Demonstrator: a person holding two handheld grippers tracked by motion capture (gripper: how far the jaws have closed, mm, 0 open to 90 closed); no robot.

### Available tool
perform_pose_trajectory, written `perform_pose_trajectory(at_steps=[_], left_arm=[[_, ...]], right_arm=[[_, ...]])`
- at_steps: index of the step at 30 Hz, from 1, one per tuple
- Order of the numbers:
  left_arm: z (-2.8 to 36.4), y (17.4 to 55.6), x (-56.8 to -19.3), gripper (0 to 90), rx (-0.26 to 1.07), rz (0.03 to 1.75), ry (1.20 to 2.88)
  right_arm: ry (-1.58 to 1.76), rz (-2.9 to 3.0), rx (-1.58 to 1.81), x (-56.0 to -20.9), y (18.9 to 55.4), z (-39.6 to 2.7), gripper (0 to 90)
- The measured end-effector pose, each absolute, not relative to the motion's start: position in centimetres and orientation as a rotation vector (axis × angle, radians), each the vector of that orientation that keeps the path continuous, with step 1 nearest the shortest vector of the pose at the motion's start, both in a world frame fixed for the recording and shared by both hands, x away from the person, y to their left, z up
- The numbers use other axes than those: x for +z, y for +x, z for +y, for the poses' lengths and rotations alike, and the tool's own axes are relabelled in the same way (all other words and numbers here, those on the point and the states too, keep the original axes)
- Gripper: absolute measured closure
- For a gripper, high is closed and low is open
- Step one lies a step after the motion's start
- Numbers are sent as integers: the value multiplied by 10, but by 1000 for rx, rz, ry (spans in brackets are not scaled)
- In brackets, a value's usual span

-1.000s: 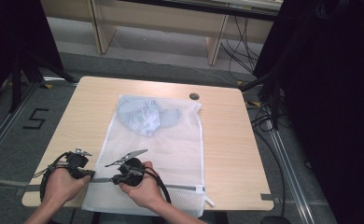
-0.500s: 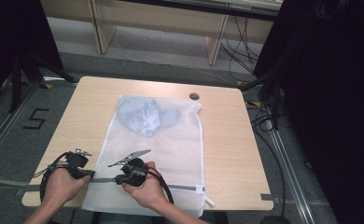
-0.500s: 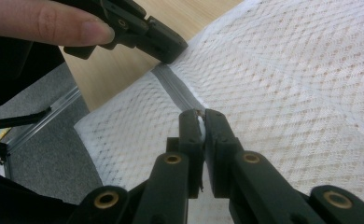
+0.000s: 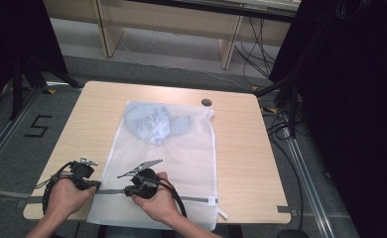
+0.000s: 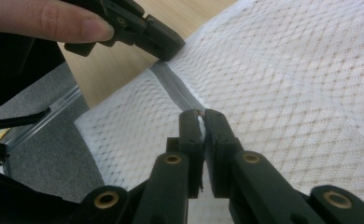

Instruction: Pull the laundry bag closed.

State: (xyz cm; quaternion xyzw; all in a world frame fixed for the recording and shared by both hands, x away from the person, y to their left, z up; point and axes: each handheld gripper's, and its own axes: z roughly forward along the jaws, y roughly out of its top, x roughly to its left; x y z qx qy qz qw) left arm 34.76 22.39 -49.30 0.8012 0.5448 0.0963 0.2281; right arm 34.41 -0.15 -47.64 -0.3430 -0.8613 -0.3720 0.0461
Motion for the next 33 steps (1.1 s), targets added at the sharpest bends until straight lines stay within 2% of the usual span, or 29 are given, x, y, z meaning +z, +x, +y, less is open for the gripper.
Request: perform_pose_trajectory(at_steps=[33], left_arm=[[224, 348, -492, 900, 258, 1505, 2227]], right_arm=[[-1065, -2640, -1134, -474, 339, -16, 871]])
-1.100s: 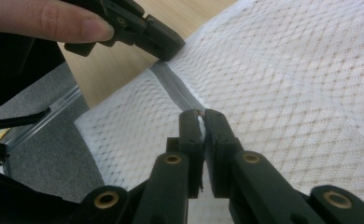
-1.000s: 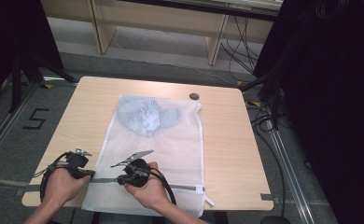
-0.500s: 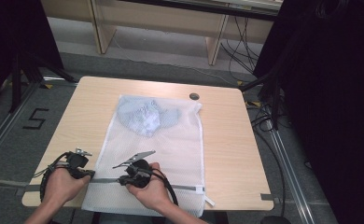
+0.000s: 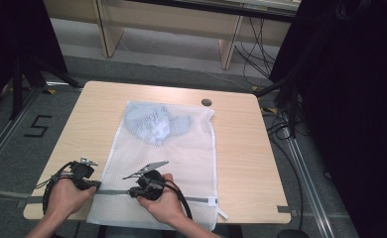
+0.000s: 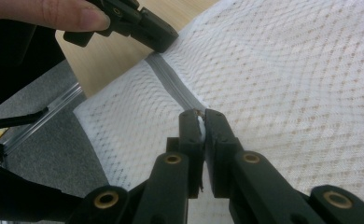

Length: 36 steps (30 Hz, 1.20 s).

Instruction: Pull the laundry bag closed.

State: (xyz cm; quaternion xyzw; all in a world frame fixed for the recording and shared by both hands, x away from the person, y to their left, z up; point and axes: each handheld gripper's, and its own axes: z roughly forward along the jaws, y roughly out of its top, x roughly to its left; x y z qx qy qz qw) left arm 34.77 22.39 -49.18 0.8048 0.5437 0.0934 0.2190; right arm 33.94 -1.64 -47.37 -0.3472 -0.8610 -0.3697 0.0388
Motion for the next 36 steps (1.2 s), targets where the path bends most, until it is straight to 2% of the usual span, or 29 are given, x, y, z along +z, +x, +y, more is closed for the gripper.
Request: perform_pose_trajectory(at_steps=[2, 5, 36], left_arm=[[223, 347, -494, 900, 275, 1503, 2192], [225, 349, -492, 900, 245, 1488, 2231], [224, 349, -492, 900, 245, 1488, 2231]], right_arm=[[-1072, -2634, -1142, -475, 339, -17, 871], [-1057, -2642, -1139, -474, 340, -20, 871], [-1080, -2646, -1135, -475, 339, -33, 871]])
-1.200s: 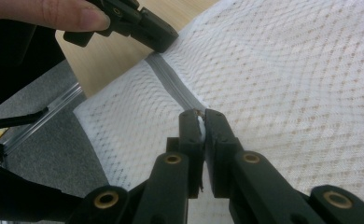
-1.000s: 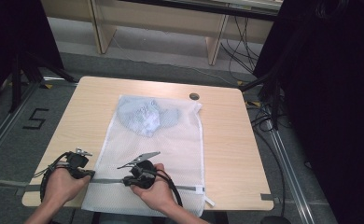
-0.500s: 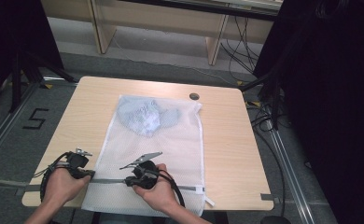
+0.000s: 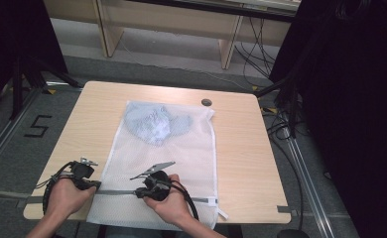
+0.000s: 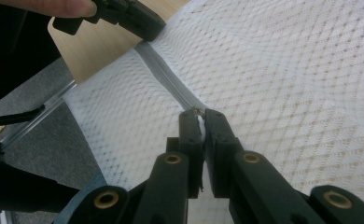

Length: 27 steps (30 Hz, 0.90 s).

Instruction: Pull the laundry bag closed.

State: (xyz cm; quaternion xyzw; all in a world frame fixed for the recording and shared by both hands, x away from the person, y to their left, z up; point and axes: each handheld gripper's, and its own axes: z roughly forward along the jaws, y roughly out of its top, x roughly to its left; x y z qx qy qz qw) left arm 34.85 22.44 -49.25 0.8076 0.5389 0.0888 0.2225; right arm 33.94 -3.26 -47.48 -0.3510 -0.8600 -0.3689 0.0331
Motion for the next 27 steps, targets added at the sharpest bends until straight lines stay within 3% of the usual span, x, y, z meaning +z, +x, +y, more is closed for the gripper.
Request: perform_pose_trajectory(at_steps=[27], left_arm=[[223, 347, -491, 900, 267, 1509, 2235]], right_arm=[[-1097, -2664, -1095, -473, 340, -42, 871]])
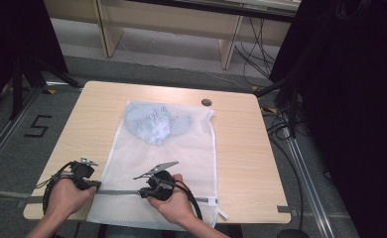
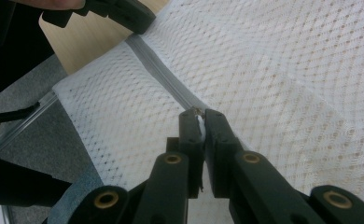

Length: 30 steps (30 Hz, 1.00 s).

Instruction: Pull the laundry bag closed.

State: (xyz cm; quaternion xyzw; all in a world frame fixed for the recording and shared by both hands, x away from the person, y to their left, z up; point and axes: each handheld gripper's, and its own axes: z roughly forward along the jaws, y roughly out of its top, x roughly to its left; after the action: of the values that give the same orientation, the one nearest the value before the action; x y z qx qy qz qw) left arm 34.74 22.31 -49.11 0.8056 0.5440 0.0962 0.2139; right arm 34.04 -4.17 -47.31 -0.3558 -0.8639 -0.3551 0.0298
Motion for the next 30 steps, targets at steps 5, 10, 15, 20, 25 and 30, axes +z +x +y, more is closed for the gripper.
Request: perform_pose_trajectory(at_steps=[5, 10, 15, 20, 25, 30], left_arm=[[224, 348, -492, 900, 260, 1504, 2233], [223, 348, -492, 900, 259, 1508, 2230], [224, 348, -492, 900, 261, 1503, 2233], [224, 348, -492, 900, 261, 1504, 2234], [224, 348, -492, 900, 261, 1504, 2233], [224, 349, -492, 900, 250, 1488, 2237]], right_arm=[[-1105, -2654, -1085, -472, 341, -42, 871], [-1094, -2682, -1069, -470, 342, -44, 870], [-1072, -2684, -1080, -470, 344, -46, 870], [-1116, -2669, -1066, -470, 342, -47, 871], [-1106, -2677, -1054, -469, 342, -50, 871], [-1107, -2691, -1052, -469, 343, -53, 871]])
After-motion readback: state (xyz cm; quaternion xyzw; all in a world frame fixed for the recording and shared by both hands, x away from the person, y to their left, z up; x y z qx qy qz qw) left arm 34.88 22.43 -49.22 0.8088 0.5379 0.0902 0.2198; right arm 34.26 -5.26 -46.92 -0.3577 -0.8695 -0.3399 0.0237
